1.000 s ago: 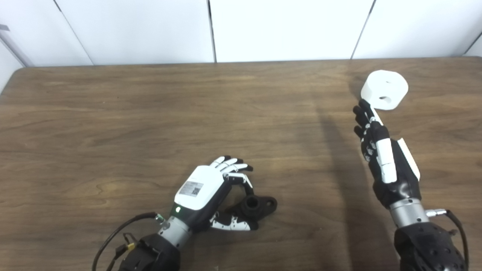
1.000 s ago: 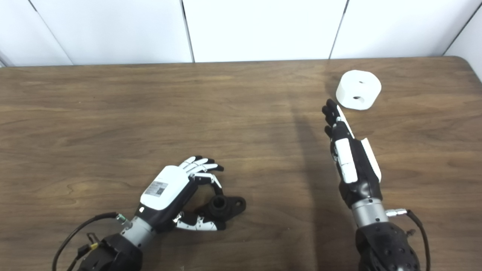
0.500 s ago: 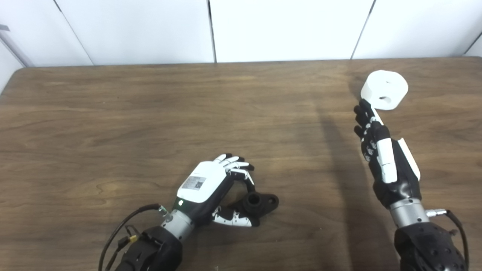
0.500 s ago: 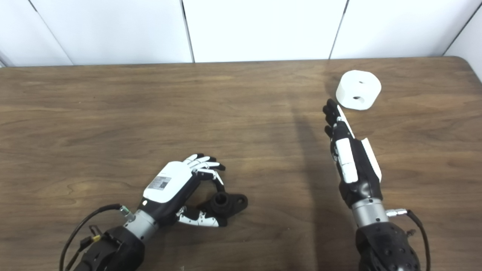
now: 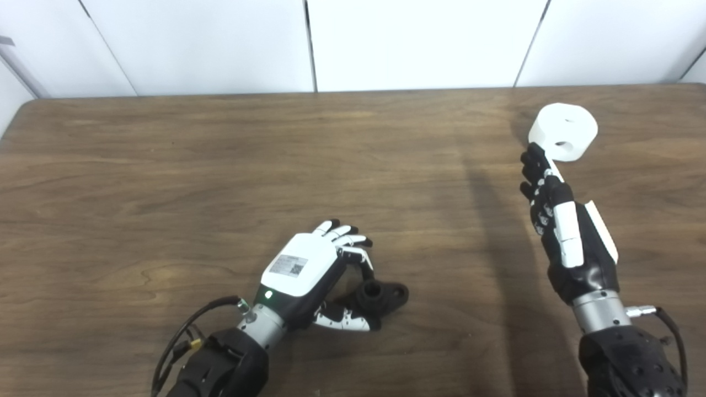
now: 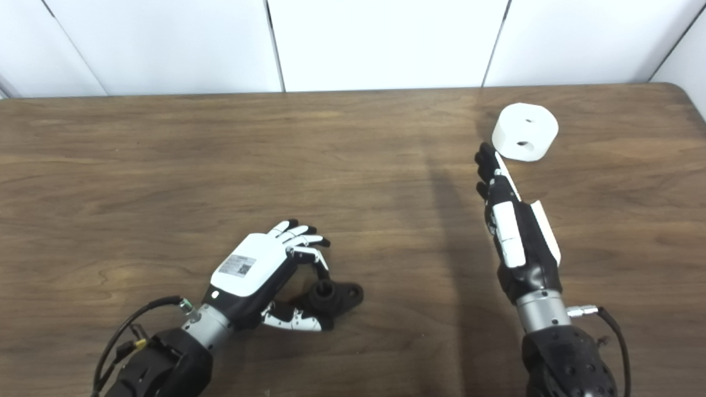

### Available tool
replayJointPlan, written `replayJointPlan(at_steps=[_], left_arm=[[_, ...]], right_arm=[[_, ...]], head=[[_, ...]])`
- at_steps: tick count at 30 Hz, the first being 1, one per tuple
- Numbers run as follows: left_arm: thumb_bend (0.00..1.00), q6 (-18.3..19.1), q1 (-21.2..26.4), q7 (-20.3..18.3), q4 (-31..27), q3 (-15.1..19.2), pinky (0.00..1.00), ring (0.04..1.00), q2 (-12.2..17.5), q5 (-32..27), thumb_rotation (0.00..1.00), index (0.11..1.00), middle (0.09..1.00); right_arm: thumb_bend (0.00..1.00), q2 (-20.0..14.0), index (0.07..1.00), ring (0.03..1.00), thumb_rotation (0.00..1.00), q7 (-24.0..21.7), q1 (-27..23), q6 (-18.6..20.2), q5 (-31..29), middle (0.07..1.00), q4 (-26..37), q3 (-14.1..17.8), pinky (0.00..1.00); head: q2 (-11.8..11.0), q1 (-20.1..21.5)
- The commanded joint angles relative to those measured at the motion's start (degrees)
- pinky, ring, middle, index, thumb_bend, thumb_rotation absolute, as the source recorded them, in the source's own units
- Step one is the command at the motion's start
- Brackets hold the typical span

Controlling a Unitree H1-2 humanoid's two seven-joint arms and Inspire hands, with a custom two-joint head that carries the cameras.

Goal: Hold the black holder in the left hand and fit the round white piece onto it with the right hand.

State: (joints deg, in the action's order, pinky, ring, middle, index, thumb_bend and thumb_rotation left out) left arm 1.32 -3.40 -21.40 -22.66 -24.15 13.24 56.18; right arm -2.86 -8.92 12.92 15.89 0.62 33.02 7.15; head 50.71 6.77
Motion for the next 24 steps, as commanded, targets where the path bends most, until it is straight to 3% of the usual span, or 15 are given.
replayJointPlan(at_steps=[1, 24], left_arm=[[0.83, 1.82, -1.01, -3.73, 1.06, -0.3, 0.97, 0.901, 1.75, 2.99, 0.29, 0.656, 0.832], [0.84, 2.04, -0.87, -3.91, 1.37, -0.21, 0.95, 0.882, 2.12, 2.48, 0.27, 0.639, 0.821]], right_arm=[[0.6, 0.03, 0.969, 1.0, 1.0, 0.63, 9.28, -1.0, -0.33, 0.978, 2.94, -0.6, 1.0], [0.59, 0.19, 0.968, 1.0, 1.0, 0.78, 9.16, -0.34, -0.77, 0.974, 3.37, -0.46, 1.0]], head=[[0.08, 0.04], [0.49, 0.07]])
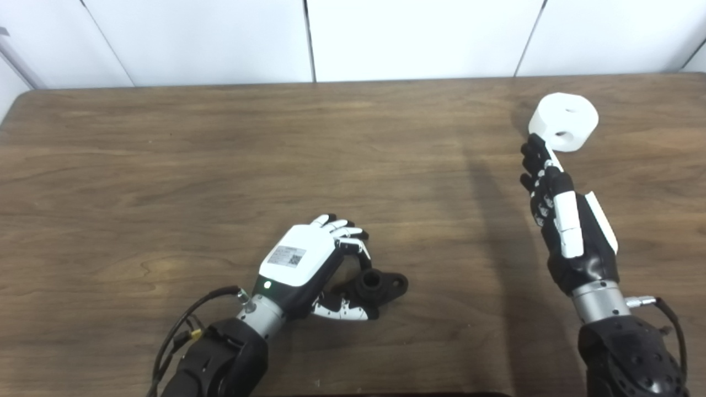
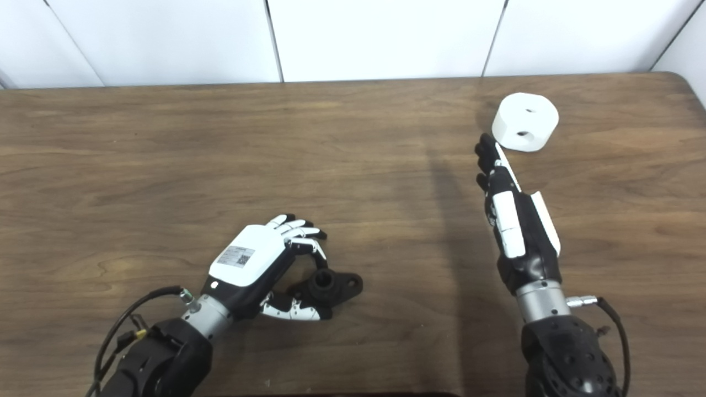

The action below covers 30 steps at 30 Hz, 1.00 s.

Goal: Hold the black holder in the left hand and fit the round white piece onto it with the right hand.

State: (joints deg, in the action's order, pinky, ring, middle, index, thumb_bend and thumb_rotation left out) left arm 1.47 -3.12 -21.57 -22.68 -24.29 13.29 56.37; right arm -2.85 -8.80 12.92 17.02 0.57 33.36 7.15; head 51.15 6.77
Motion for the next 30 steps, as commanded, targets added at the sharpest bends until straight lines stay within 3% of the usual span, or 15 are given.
replayJointPlan(at_steps=[1, 4, 6, 8, 30], left_arm=[[0.84, 1.95, -1.14, -3.83, 1.37, -0.05, 0.95, 0.881, 2.06, 2.2, 0.27, 0.633, 0.82], [0.81, 2.09, -1.06, -4.19, 1.31, -0.04, 0.97, 0.893, 2.11, 2.12, 0.23, 0.593, 0.826], [0.58, 2.05, -1.02, -4.21, 1.32, -0.08, 0.97, 0.898, 2.17, 2.27, 0.11, 0.513, 0.828], [0.53, 2.03, -0.99, -4.17, 1.42, -0.09, 0.97, 0.902, 2.22, 2.41, 0.08, 0.496, 0.829], [0.52, 2.06, -0.65, -4.3, 1.83, -0.05, 0.98, 0.91, 2.37, 3.42, 0.07, 0.491, 0.824]], right_arm=[[0.59, 0.22, 0.967, 1.0, 1.0, 0.63, 9.17, -1.61, -0.96, 0.974, 2.93, -0.41, 1.0], [0.59, 0.27, 0.964, 1.0, 1.0, 0.67, 9.18, -1.79, -1.06, 0.973, 2.84, -0.4, 1.0], [0.6, 0.23, 0.966, 1.0, 1.0, 0.69, 9.2, -1.84, -0.93, 0.977, 2.79, -0.42, 1.0], [0.6, 0.27, 0.969, 1.0, 1.0, 0.65, 9.14, -1.75, -1.23, 0.979, 2.85, -0.38, 1.0], [0.63, -0.01, 0.97, 1.0, 1.0, 0.95, 9.09, -1.42, -0.89, 0.978, 2.92, -0.54, 1.0]], head=[[0.05, 0.07], [0.05, 0.07], [0.05, 0.07], [0.05, 0.07], [0.06, 0.1]])
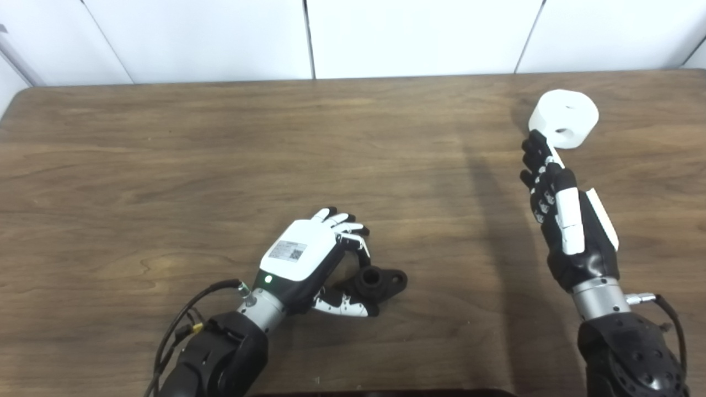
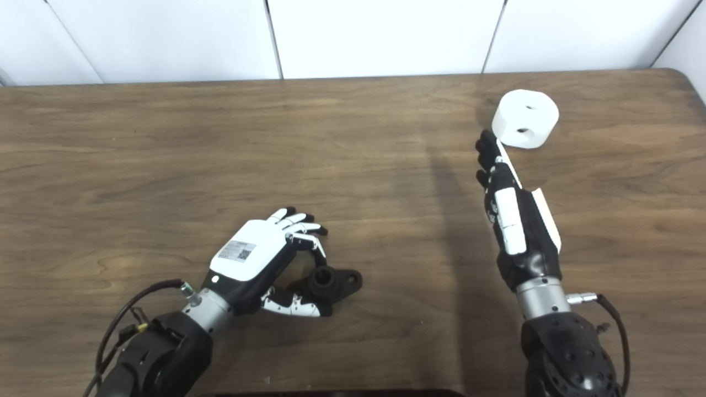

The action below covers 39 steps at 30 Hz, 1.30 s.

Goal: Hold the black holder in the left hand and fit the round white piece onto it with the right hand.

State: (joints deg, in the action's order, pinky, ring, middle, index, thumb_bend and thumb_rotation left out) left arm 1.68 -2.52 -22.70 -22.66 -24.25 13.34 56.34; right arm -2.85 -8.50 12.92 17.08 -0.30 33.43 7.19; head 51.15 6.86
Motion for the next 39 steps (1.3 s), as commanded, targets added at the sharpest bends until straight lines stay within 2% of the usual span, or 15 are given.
replayJointPlan(at_steps=[1, 6, 11, 13, 18, 22, 27, 30, 33, 34, 37, 39], left_arm=[[0.52, 1.74, -1.27, -2.99, 1.92, -0.13, 0.98, 0.909, 2.33, 3.5, 0.07, 0.491, 0.824], [0.52, 1.74, -1.53, -2.64, 2.2, -0.21, 0.98, 0.907, 2.17, 3.49, 0.07, 0.491, 0.823], [0.52, 1.51, -1.87, -2.13, 2.59, -0.24, 0.98, 0.91, 2.2, 3.23, 0.07, 0.491, 0.826], [0.52, 0.96, -2.12, -0.59, 3.43, -0.09, 0.98, 0.904, 2.08, 2.71, 0.07, 0.491, 0.82], [0.52, 1.24, -2.06, 0.56, 4.45, -0.31, 0.98, 0.905, 1.62, 2.6, 0.07, 0.491, 0.818], [0.52, 1.51, -1.71, 0.53, 4.95, -0.61, 0.99, 0.915, 1.4, 2.84, 0.07, 0.491, 0.823], [0.52, 1.29, -1.65, 1.22, 5.47, -0.95, 0.98, 0.904, 1.3, 2.87, 0.07, 0.489, 0.815], [0.52, 1.27, -1.67, 1.66, 5.67, -1.22, 0.98, 0.901, 1.38, 2.82, 0.07, 0.488, 0.814], [0.52, 1.18, -1.73, 2.25, 5.92, -1.34, 0.97, 0.899, 1.54, 2.69, 0.07, 0.488, 0.814], [0.52, 1.21, -1.77, 2.39, 6.07, -1.37, 0.97, 0.9, 1.58, 2.68, 0.07, 0.488, 0.813], [0.52, 1.23, -1.96, 2.7, 6.47, -1.32, 0.98, 0.905, 1.77, 2.56, 0.07, 0.489, 0.817], [0.52, 0.99, -2.06, 2.97, 6.62, -1.27, 0.97, 0.907, 1.99, 2.37, 0.07, 0.489, 0.818]], right_arm=[[0.63, -0.12, 0.971, 1.0, 1.0, 0.69, 9.15, -1.56, 0.38, 0.977, 2.82, -0.64, 1.0], [0.6, -0.12, 0.974, 1.0, 1.0, 0.56, 9.03, -2.53, -0.89, 0.979, 2.68, 0.02, 1.0], [0.6, 0.31, 0.958, 0.987, 1.0, 1.43, 8.55, -1.33, -1.79, 0.968, 3.81, 1.44, 0.99], [0.62, -0.15, 0.949, 0.98, 1.0, 1.59, 8.23, -0.55, -1.64, 0.96, 4.44, 2.12, 0.99], [0.63, -1.36, 0.94, 0.98, 0.96, 1.67, 7.6, 0.91, -1.47, 0.949, 5.97, 3.88, 1.0], [0.62, -1.71, 0.949, 0.971, 0.93, 1.77, 6.89, 2.06, -3.13, 0.948, 6.91, 5.87, 0.93], [0.61, -2.47, 0.958, 0.984, 0.94, 1.7, 5.97, 3.71, -5.31, 0.961, 8.28, 8.43, 0.94], [0.59, -4.03, 0.969, 0.977, 0.97, 1.63, 5.14, 4.23, -4.21, 0.962, 9.34, 9.67, 0.94], [0.62, -6.11, 0.966, 0.979, 0.96, 1.7, 3.36, 6.71, -3.6, 0.965, 10.64, 11.77, 0.95], [0.63, -6.82, 0.966, 0.979, 0.96, 1.63, 2.63, 7.3, -3.59, 0.962, 10.75, 12.44, 0.95], [0.63, -8.43, 0.967, 0.985, 0.92, 1.9, 0.69, 8.32, -3.22, 0.963, 10.46, 13.22, 0.96], [0.64, -10.7, 0.969, 0.988, 0.88, 2.41, -1.09, 9.27, -2.03, 0.964, 9.98, 13.26, 0.95]], head=[[-0.26, 0.58], [-0.65, 1.94], [-1.23, 4.75], [-1.62, 6.24], [-1.67, 6.4], [-1.71, 6.69], [-2.21, 7.74], [-2.58, 8.56], [-2.67, 8.86], [-3.32, 10.03], [-4.11, 11.4], [-4.34, 11.92]])
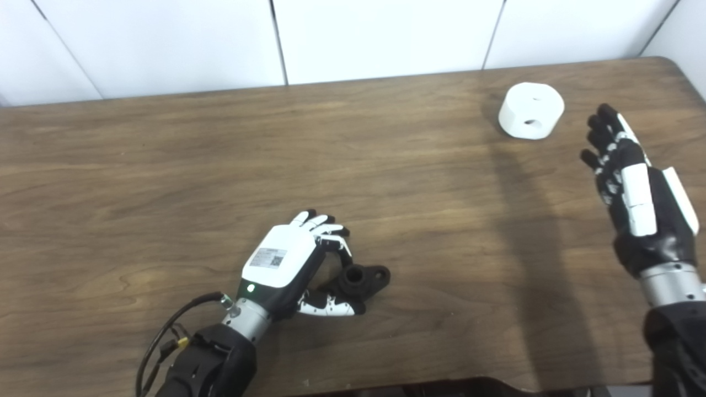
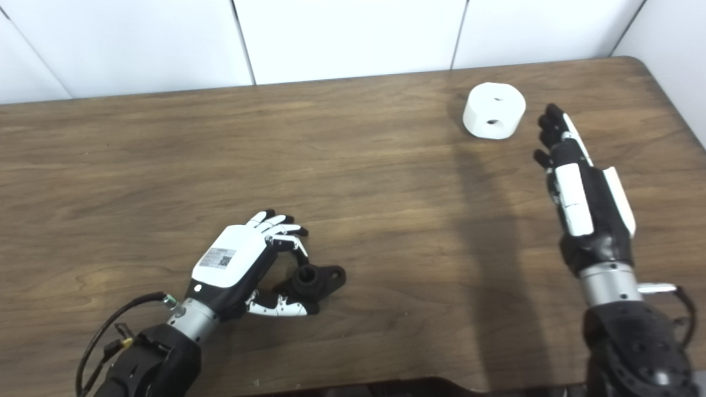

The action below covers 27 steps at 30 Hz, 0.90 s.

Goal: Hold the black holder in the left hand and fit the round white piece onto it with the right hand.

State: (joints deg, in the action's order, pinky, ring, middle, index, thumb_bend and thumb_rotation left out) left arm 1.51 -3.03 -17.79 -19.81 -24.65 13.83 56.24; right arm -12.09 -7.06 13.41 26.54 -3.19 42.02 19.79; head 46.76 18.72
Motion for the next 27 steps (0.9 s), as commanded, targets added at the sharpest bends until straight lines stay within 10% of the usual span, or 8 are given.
replayJointPlan(at_steps=[1, 15, 27], left_arm=[[0.52, 1.03, -1.55, -1.78, 3.84, -0.9, 0.97, 0.907, 1.58, 2.49, 0.07, 0.489, 0.817], [0.52, 0.69, -1.59, 0.11, 5.12, -1.43, 0.95, 0.909, 2.22, 1.13, 0.07, 0.489, 0.814], [0.52, 0.2, -2.04, 2.11, 6.39, -2.09, 0.94, 0.909, 3.07, 0.91, 0.06, 0.489, 0.813]], right_arm=[[0.65, -2.72, 0.969, 0.988, 0.87, 1.11, -2.35, 0.1, 1.35, 0.964, 1.08, 0.66, 0.95], [0.59, -18.42, 0.952, 0.957, 0.7, -3.43, -14.48, 0.35, 12.56, 0.948, -6.27, -0.07, 0.94], [0.8, -19.13, 0.912, 0.895, 0.38, -15.5, -23.67, 0.37, 28.33, 0.909, -13.83, -2.4, 0.8]], head=[[0.06, 0.06], [-1.49, 1.09], [-3.75, 2.58]])
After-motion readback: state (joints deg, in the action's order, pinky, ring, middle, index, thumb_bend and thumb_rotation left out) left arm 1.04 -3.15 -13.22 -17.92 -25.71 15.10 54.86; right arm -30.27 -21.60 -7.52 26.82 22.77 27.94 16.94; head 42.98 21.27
